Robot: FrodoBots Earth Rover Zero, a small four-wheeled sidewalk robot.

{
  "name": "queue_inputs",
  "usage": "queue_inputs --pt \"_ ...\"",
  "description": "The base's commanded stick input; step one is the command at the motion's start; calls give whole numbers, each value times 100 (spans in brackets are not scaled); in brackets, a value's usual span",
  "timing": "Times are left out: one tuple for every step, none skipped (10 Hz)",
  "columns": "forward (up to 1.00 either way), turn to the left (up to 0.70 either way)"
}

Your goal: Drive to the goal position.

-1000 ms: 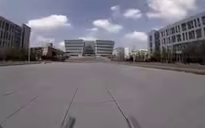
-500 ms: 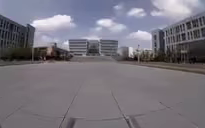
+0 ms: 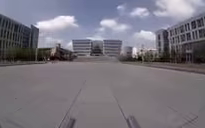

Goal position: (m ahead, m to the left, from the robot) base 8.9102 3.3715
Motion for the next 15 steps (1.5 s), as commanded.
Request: queue_inputs --pt "70 5" --pt "70 5" --pt "70 6" --pt "70 10" --pt "70 11" --pt "70 11" --pt "70 11" --pt "70 11" --pt "70 11" --pt "70 11" --pt "70 11" --pt "70 11" --pt "70 11" --pt "70 11" --pt "70 11"
